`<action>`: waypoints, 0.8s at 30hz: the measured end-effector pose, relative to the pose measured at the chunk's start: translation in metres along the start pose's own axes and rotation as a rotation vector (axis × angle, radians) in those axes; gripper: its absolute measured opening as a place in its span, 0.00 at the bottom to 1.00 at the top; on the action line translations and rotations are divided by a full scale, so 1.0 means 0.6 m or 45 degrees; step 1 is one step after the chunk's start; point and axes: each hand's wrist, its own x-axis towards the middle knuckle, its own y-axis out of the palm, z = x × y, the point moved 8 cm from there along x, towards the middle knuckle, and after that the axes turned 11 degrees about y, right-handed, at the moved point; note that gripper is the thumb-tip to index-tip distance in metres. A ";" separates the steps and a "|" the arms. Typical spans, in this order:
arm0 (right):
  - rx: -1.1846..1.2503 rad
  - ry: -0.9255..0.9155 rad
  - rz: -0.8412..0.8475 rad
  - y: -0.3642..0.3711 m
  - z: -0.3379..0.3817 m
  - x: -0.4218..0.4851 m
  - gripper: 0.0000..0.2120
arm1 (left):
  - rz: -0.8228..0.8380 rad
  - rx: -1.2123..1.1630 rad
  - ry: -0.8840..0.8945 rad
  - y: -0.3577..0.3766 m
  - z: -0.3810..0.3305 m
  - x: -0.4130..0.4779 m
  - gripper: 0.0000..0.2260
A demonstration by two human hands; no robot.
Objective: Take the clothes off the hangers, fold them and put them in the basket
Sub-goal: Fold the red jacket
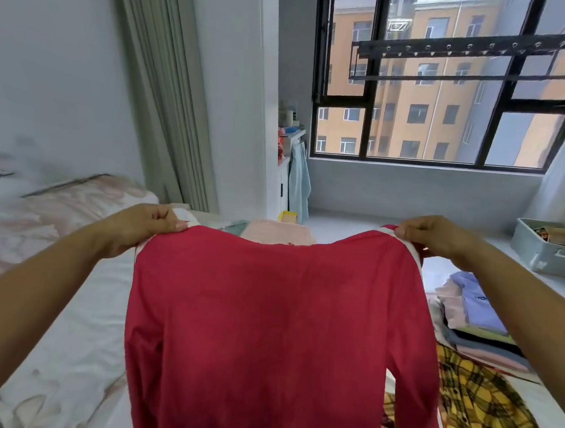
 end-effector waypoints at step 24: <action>-0.286 0.103 0.084 0.143 -0.066 0.337 0.32 | 0.023 -0.160 -0.136 0.006 0.289 0.289 0.11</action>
